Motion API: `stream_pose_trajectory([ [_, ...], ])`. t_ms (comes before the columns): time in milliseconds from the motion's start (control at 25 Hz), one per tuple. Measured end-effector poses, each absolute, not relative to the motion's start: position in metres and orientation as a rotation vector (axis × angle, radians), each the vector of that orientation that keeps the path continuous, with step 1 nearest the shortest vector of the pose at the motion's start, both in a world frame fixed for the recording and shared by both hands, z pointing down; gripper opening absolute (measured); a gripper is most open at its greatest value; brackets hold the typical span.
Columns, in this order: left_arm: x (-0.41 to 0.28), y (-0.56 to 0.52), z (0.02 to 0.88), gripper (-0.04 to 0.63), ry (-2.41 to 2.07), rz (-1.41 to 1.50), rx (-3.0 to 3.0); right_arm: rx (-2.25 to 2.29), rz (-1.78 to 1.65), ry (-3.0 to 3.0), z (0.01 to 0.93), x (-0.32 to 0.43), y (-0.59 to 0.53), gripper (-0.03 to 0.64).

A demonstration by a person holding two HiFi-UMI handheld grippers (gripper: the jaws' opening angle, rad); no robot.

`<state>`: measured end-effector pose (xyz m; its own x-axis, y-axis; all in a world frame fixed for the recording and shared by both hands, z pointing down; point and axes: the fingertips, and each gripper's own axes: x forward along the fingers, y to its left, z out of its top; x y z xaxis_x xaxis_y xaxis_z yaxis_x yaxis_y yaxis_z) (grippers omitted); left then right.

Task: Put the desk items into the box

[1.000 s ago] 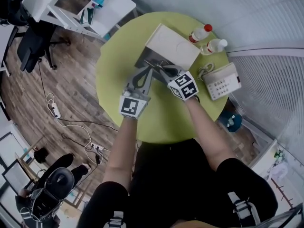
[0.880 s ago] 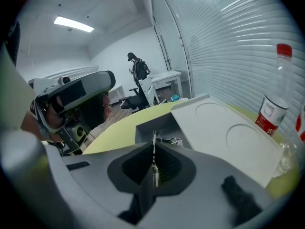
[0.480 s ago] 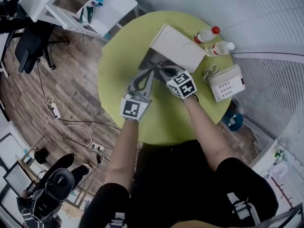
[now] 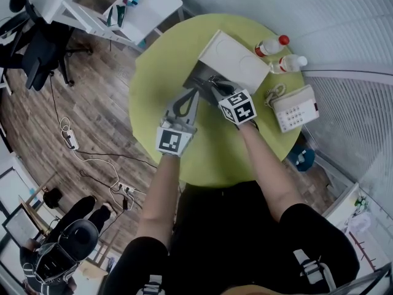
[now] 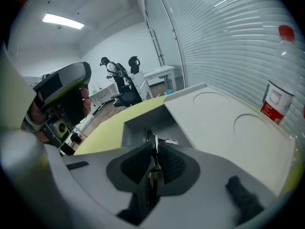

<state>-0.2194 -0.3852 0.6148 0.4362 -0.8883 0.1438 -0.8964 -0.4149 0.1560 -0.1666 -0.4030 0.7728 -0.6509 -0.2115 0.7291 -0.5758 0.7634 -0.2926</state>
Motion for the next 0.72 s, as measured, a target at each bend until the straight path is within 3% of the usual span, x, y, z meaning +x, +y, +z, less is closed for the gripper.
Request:
stream_pose_trajectory([
  [360, -0.217, -0.375, 0.616, 0.009, -1.571, 0.072, 2.468, 0.662, 0.647, -2.239, 0.770, -0.154, -0.406, 0.106],
  [720, -0.214, -0.366, 0.600, 0.009, -1.580, 0.130, 2.453, 0.676, 0.575, -2.312, 0.724, -0.145, -0.403, 0.109],
])
